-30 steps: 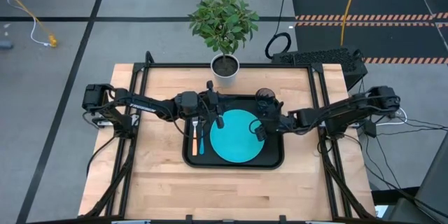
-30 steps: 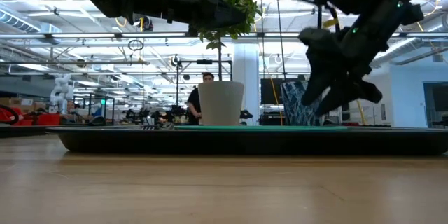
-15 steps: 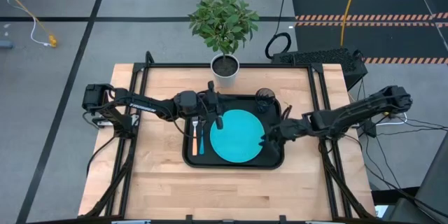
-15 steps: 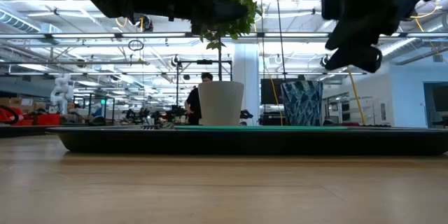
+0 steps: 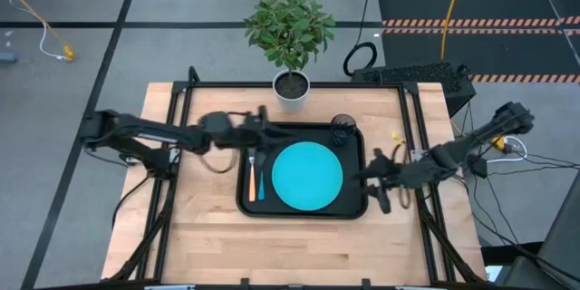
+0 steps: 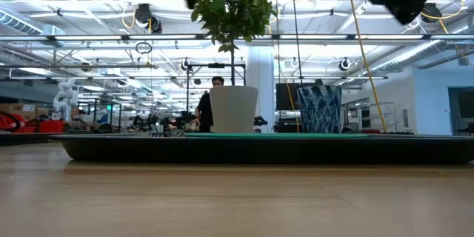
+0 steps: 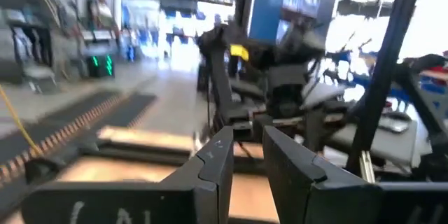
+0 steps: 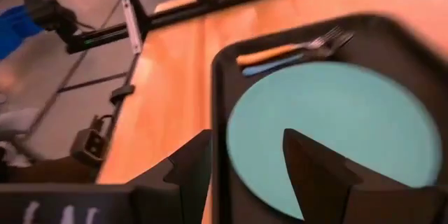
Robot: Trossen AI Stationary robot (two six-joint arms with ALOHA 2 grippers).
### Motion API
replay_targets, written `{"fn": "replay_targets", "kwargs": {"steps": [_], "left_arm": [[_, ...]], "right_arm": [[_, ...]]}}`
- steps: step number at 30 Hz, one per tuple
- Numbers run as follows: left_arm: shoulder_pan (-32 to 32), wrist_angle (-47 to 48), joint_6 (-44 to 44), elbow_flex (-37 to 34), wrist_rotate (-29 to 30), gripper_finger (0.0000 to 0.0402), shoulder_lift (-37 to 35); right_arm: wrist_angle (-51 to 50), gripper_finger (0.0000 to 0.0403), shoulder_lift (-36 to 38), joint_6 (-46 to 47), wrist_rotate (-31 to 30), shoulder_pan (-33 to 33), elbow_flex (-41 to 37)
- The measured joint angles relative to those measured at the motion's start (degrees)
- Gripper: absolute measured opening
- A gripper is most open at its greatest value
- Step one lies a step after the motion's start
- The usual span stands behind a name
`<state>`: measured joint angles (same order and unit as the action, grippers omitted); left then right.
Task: Pick and place plate/cup/fork/spoon on tray
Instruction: Return to Home Position
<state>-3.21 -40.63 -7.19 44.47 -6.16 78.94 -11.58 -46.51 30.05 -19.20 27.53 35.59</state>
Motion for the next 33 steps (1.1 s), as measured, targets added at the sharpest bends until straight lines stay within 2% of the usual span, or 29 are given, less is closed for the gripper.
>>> {"fn": "replay_targets", "kwargs": {"steps": [3, 7, 10, 13, 15, 21, 23, 28, 33], "left_arm": [[3.2, -0.3, 1.2, -6.6, 4.9, 0.0081, -8.2], [9.0, -3.6, 1.0, -17.0, 17.7, 0.0081, -17.5], [12.4, -8.3, 1.4, -23.6, 20.9, 0.0081, -21.8], [13.7, -10.2, 1.7, -27.9, 21.1, 0.0081, -25.2], [13.9, -9.7, 1.7, -30.4, 19.2, 0.0081, -26.8], [11.2, -13.8, 1.0, -34.3, 7.5, 0.0081, -28.1], [9.8, -13.6, 1.0, -35.0, 5.0, 0.0081, -28.1], [4.4, -13.6, 1.5, -35.7, 3.7, 0.0081, -28.1], [-1.6, -13.6, 1.5, -37.4, -4.5, 0.0081, -28.0]], "right_arm": [[-3.2, 0.0169, 3.7, -1.4, -8.9, 5.0, 0.0], [-4.6, 0.0169, 5.9, -4.8, -19.0, 10.5, 0.0], [-3.3, 0.0169, 5.9, -8.9, -21.6, 12.1, -0.2], [4.2, 0.0169, 5.7, -14.0, -21.1, 11.3, -3.5], [10.0, 0.0169, 5.9, -17.3, -18.5, 9.9, -6.8], [23.5, 0.0169, 10.3, -21.4, -6.0, 2.2, -15.4], [25.0, 0.0169, 12.5, -22.2, -1.3, -1.2, -17.2], [25.3, 0.0169, 17.6, -23.5, 6.3, -11.2, -20.7], [30.2, 0.0169, 18.9, -20.2, 19.4, -21.1, -26.4]]}}
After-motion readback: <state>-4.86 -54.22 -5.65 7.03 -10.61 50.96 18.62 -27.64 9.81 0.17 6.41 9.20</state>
